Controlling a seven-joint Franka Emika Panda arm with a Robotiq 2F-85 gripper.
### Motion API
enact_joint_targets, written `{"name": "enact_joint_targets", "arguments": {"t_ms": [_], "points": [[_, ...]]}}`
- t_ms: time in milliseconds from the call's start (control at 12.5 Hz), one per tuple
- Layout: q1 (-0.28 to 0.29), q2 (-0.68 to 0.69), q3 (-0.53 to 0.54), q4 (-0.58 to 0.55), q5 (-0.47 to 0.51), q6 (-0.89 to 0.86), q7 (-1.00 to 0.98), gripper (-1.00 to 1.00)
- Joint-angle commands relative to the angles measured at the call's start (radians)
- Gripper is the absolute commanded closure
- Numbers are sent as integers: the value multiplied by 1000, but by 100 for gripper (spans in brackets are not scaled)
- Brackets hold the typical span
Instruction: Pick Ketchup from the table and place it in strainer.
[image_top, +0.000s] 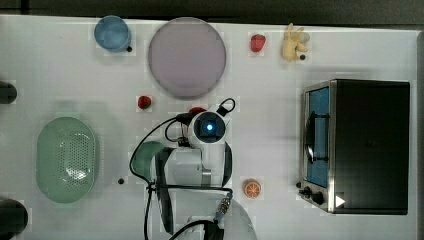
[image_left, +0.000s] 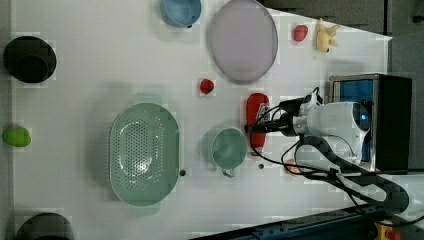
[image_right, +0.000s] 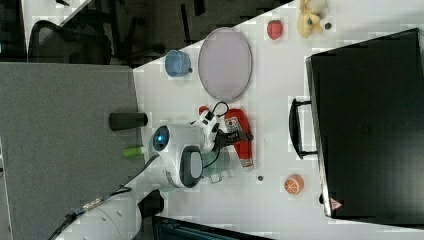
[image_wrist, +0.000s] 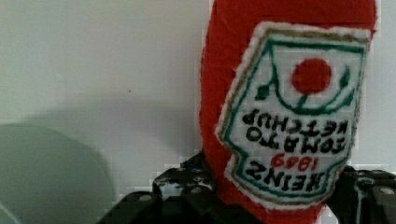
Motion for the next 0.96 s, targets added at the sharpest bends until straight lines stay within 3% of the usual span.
{"name": "enact_joint_targets", "arguments": {"t_ms": [80,560,960], "points": [[2,-89,-1,16,12,-8,-29,-25],[9,-364,54,82,13,-336,6,-25],[40,-505,153,164,14,-561,249,-25]]}}
